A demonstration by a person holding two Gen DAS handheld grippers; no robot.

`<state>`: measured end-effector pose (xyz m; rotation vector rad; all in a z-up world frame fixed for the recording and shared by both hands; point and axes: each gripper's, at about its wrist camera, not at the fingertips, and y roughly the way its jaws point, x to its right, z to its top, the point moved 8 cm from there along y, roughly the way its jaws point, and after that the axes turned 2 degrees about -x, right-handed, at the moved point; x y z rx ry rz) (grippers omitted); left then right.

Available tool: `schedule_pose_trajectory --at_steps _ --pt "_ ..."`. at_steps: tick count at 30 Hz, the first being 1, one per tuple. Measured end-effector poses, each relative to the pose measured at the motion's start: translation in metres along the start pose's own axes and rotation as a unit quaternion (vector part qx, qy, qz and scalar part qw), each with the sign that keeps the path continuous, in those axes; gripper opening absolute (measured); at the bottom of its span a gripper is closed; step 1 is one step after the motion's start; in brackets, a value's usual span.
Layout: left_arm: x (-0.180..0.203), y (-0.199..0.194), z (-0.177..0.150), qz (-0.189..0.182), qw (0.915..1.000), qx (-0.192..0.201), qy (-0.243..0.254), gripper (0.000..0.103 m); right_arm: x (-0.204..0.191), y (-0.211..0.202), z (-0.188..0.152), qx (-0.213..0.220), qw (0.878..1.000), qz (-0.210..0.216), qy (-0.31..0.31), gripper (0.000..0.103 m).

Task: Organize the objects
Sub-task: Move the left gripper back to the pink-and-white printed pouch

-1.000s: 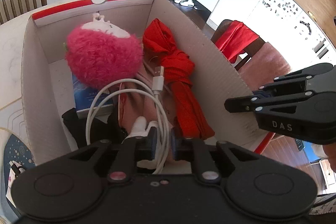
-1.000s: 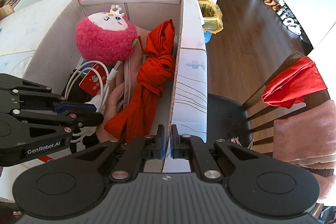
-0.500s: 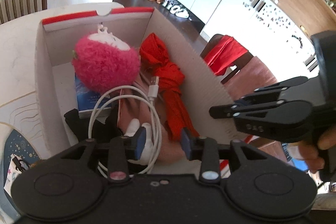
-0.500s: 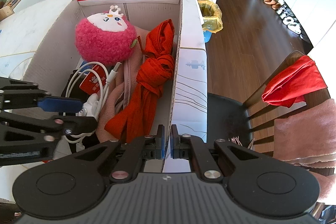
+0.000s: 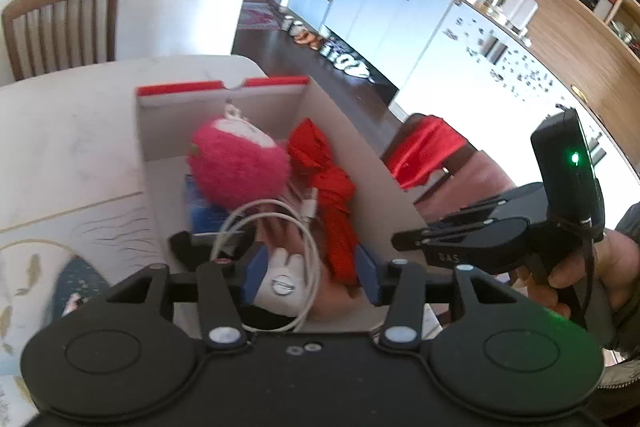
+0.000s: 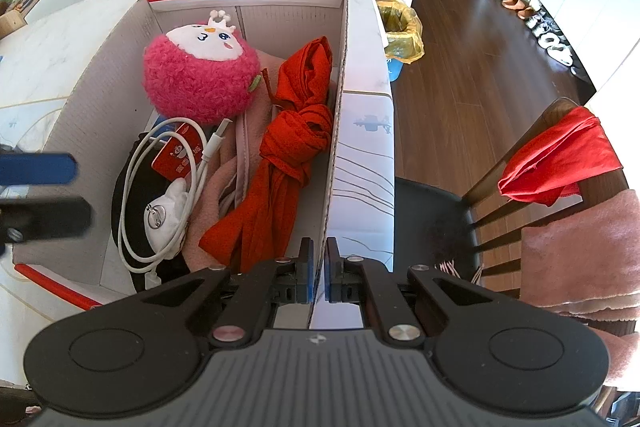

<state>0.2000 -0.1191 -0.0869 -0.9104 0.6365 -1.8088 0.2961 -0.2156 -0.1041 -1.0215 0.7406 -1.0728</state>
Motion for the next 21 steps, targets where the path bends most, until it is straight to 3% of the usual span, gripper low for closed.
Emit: schedule_pose_trajectory --at_steps 6,11,21 --pt "-0.021 -0.022 -0.001 0.031 0.9993 0.020 -0.005 0.060 0.000 0.000 0.000 0.000 1.000 0.000 0.000 0.004" --pt "-0.045 -0.038 -0.004 0.061 0.9975 0.033 -0.014 0.078 0.000 0.000 0.000 0.000 1.000 0.000 0.000 0.004" --pt "-0.094 -0.062 -0.014 0.129 0.9888 0.055 -0.051 0.099 0.000 -0.001 -0.001 -0.001 1.000 0.000 0.001 0.004"
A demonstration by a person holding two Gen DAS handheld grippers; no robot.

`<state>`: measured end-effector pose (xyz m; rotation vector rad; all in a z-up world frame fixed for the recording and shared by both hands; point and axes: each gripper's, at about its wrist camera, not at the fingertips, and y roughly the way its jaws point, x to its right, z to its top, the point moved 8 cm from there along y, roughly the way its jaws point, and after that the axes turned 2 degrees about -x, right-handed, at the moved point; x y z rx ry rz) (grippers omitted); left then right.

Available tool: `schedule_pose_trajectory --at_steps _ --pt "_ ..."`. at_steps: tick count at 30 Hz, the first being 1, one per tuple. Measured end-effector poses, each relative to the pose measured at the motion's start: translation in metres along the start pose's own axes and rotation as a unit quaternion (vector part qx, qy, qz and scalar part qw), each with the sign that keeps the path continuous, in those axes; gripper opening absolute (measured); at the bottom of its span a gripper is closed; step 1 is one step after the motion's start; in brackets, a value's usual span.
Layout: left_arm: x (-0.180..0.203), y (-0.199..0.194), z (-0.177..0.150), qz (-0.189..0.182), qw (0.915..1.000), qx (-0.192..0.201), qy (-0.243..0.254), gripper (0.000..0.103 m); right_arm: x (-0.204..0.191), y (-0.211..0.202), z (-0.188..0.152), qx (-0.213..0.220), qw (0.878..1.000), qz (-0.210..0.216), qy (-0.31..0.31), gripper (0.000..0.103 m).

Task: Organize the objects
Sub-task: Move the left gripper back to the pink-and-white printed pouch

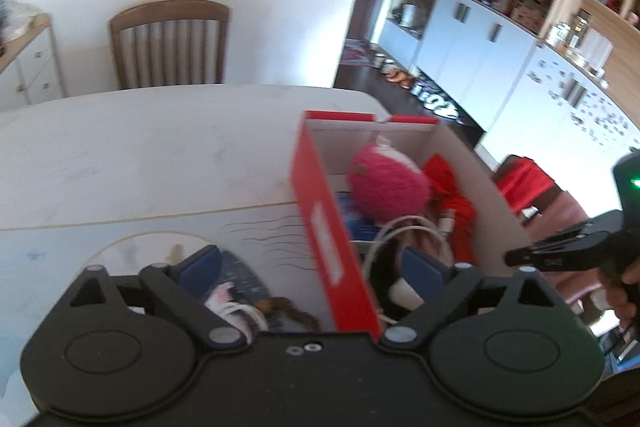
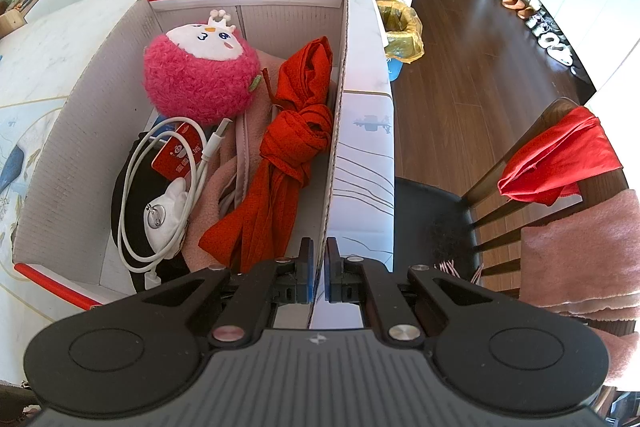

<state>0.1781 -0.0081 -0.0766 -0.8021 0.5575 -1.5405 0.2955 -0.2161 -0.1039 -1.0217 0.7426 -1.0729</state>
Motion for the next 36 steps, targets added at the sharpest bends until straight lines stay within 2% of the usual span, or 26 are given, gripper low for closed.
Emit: schedule_pose_trajectory --at_steps 6,14,21,27,31,36 --pt "-0.029 0.006 -0.016 0.049 0.9987 -0.010 -0.013 0.102 0.000 0.000 0.000 0.000 1.000 -0.001 0.000 0.004" --pt "-0.061 0.036 -0.055 0.082 0.9937 -0.065 -0.041 0.101 0.001 0.000 -0.001 0.000 1.000 -0.001 -0.001 0.004" --pt "-0.074 0.051 -0.081 0.092 0.9895 -0.095 -0.057 0.101 0.001 -0.001 -0.002 -0.001 1.000 -0.002 -0.002 0.004" --pt "-0.069 0.059 -0.084 0.090 0.9900 -0.087 -0.066 0.101 0.001 -0.001 -0.001 -0.001 1.000 -0.002 -0.002 0.004" --pt "-0.057 0.067 -0.084 0.089 0.9915 -0.083 -0.047 0.095 0.002 -0.001 -0.003 -0.001 1.000 -0.002 -0.002 0.004" --pt "-0.048 0.078 -0.085 0.087 0.9919 -0.085 -0.036 0.078 0.003 -0.001 -0.003 -0.001 1.000 -0.002 -0.002 0.004"
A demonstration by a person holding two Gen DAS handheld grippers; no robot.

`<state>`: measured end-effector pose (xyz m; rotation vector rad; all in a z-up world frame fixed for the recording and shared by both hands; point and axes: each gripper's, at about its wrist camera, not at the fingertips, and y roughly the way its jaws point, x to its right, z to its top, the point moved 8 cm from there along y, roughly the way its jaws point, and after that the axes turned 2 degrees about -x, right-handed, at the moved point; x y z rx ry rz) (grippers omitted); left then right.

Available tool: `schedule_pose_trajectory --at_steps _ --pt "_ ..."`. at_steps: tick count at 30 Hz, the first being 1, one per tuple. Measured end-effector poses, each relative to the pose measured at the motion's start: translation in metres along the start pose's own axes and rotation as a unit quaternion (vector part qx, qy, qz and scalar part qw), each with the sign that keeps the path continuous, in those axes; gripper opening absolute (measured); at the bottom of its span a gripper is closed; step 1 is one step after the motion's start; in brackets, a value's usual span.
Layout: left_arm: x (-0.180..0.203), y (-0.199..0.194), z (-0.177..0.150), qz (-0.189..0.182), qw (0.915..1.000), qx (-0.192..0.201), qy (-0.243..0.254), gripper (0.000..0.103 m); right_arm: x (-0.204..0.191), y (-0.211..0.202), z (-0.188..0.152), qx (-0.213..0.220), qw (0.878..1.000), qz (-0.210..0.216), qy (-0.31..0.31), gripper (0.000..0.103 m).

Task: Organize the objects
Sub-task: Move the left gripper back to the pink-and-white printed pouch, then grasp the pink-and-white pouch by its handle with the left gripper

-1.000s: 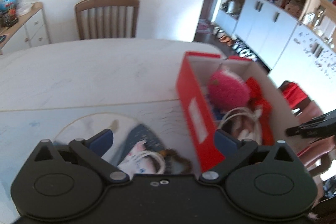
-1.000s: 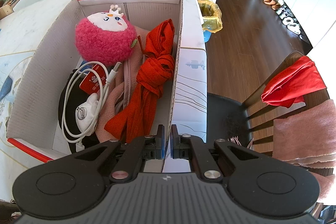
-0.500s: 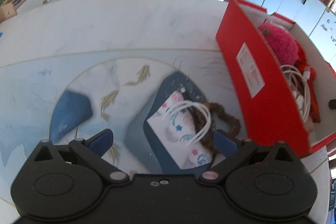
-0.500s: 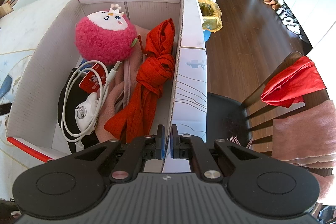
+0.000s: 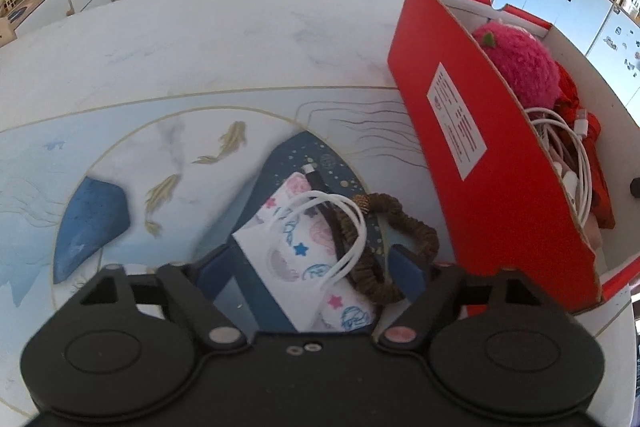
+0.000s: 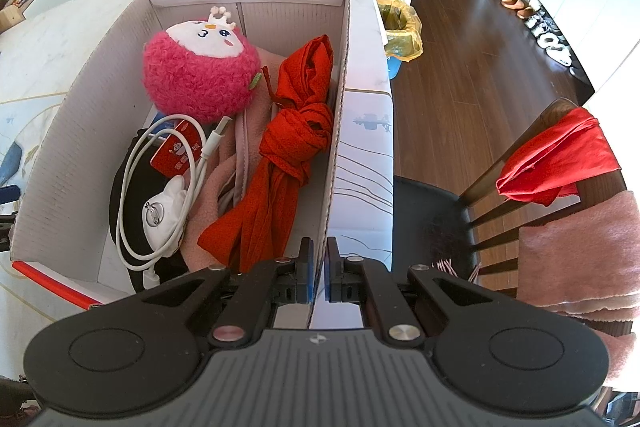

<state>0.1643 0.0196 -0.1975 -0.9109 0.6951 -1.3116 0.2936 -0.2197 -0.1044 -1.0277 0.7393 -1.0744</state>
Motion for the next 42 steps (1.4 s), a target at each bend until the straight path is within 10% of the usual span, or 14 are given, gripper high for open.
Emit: schedule_pose_trajectory --at_steps 11,42 --pt "0.015 -0.001 0.002 -0.039 0.9992 0.008 0.010 0.033 -0.001 0.000 0.000 0.000 1.000 0.000 0.000 0.004" --pt "0.006 -0.027 0.014 -0.058 0.9971 0.037 -0.033 0.000 0.000 0.001 0.001 -0.001 1.000 0.000 0.000 0.004"
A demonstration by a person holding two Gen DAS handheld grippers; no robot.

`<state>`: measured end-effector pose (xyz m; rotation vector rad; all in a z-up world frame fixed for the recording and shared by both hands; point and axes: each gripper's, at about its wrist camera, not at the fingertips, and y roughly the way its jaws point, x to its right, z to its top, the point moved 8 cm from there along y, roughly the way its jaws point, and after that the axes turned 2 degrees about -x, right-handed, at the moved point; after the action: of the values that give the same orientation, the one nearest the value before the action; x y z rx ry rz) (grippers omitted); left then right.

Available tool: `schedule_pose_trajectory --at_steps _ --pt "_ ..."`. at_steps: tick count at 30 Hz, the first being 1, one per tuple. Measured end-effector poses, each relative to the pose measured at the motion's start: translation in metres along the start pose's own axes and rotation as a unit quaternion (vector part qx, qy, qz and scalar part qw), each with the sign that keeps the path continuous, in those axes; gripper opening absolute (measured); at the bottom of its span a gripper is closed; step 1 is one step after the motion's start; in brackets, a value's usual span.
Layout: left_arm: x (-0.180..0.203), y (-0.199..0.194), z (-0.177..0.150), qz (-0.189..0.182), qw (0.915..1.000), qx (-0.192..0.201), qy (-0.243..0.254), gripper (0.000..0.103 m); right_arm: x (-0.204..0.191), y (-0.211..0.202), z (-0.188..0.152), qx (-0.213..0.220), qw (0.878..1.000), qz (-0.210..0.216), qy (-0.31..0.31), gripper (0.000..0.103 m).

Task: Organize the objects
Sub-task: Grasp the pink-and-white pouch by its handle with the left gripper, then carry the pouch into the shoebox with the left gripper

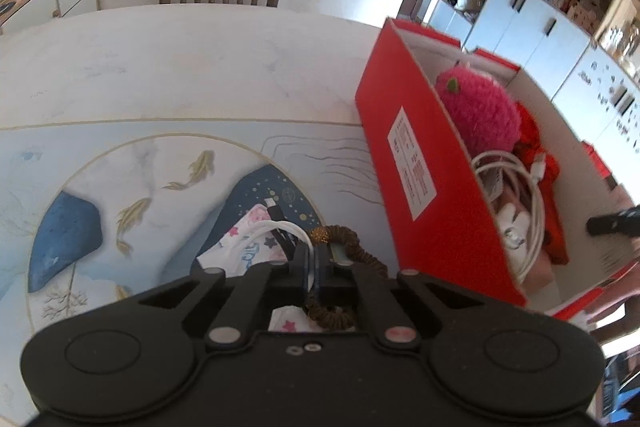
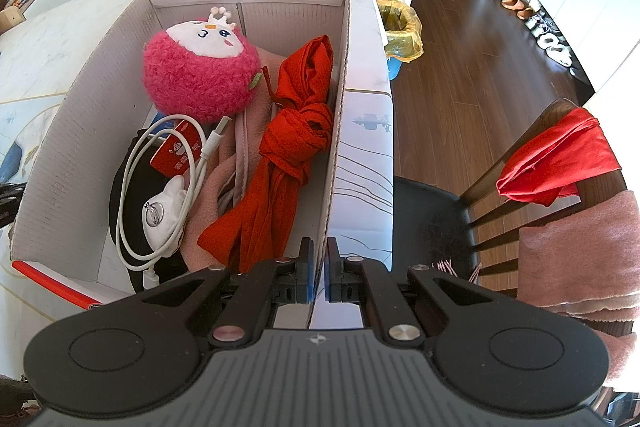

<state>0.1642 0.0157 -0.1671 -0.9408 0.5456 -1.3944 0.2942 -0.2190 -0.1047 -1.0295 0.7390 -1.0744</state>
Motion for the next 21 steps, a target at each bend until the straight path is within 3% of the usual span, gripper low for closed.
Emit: schedule_pose_trajectory --at_steps 7,21 --pt "-0.003 -0.043 0.015 -0.031 0.9984 0.032 -0.033 0.000 0.000 0.000 0.000 0.000 1.000 0.000 0.000 0.004" --pt "0.035 -0.102 0.054 -0.098 0.9907 0.092 -0.023 0.000 0.000 -0.001 0.000 0.001 1.000 0.001 -0.001 0.004"
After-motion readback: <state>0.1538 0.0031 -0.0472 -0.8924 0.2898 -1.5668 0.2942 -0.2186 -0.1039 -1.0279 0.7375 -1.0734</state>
